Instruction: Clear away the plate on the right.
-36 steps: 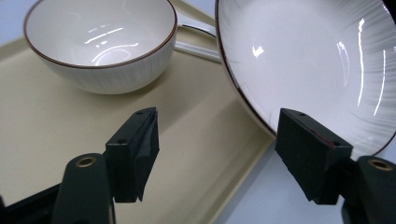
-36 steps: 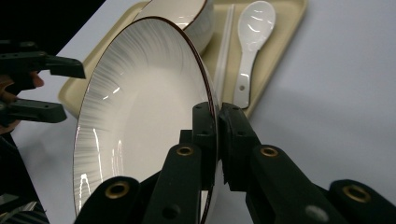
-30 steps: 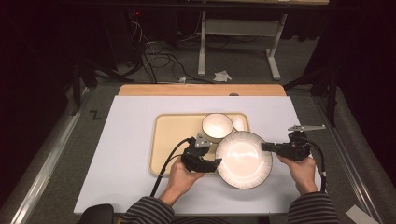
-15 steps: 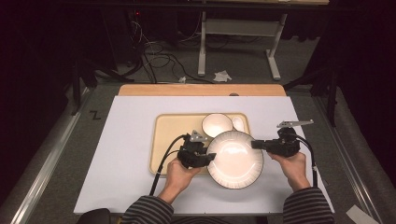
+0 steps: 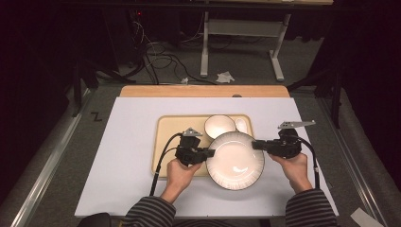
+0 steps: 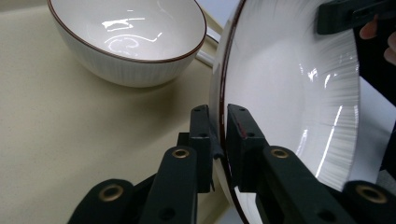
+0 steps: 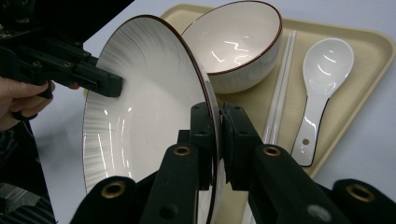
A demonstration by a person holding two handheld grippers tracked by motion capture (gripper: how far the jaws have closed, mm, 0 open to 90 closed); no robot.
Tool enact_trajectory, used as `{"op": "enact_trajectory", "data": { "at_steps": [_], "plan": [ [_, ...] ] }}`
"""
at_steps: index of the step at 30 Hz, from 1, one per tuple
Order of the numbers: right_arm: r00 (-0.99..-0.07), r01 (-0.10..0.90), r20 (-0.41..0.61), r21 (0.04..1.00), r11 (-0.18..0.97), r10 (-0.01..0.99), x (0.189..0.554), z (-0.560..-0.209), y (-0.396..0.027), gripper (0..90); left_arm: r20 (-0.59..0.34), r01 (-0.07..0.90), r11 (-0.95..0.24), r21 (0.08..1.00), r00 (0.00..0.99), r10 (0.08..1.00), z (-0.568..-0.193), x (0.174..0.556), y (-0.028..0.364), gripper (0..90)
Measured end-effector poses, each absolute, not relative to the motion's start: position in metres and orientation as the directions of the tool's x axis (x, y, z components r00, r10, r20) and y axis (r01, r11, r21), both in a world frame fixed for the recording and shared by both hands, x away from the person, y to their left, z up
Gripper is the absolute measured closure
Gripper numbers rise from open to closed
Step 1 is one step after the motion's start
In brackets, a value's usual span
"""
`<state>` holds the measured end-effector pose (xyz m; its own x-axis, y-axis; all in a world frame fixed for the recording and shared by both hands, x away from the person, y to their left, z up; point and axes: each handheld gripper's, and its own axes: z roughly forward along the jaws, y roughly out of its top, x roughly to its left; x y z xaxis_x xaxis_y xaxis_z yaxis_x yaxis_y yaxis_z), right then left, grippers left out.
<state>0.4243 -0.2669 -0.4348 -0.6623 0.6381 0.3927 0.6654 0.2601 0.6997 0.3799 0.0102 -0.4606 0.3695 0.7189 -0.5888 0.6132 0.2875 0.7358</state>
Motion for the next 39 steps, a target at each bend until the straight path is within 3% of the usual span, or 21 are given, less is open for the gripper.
{"op": "enact_trajectory", "data": {
  "at_steps": [12, 17, 21, 26, 32, 39],
  "plan": [
    [-0.696, 0.624, 0.351, 0.727, 0.286, 0.627, 0.424, -0.430, -0.259, 83.9, -0.682, 0.657, 0.367, 0.658, 0.313, 0.661, -0.453, 0.390, 0.024, 84.6],
    [-0.698, 0.614, 0.334, 0.734, 0.289, 0.634, 0.422, -0.430, -0.258, 74.0, -0.692, 0.655, 0.381, 0.652, 0.309, 0.653, -0.449, 0.390, 0.027, 84.7],
    [-0.707, 0.607, 0.333, 0.740, 0.292, 0.624, 0.420, -0.429, -0.255, 58.4, -0.680, 0.632, 0.387, 0.671, 0.316, 0.662, -0.446, 0.388, 0.031, 84.6],
    [-0.734, 0.578, 0.298, 0.746, 0.331, 0.610, 0.416, -0.428, -0.248, 48.7, -0.652, 0.598, 0.385, 0.703, 0.324, 0.686, -0.439, 0.382, 0.035, 84.6],
    [-0.755, 0.552, 0.276, 0.757, 0.349, 0.595, 0.412, -0.426, -0.241, 47.7, -0.619, 0.583, 0.358, 0.730, 0.340, 0.708, -0.435, 0.373, 0.038, 84.6],
    [-0.756, 0.529, 0.240, 0.772, 0.353, 0.609, 0.407, -0.423, -0.241, 46.8, -0.642, 0.556, 0.408, 0.724, 0.325, 0.695, -0.424, 0.371, 0.060, 84.5]
  ]
}}
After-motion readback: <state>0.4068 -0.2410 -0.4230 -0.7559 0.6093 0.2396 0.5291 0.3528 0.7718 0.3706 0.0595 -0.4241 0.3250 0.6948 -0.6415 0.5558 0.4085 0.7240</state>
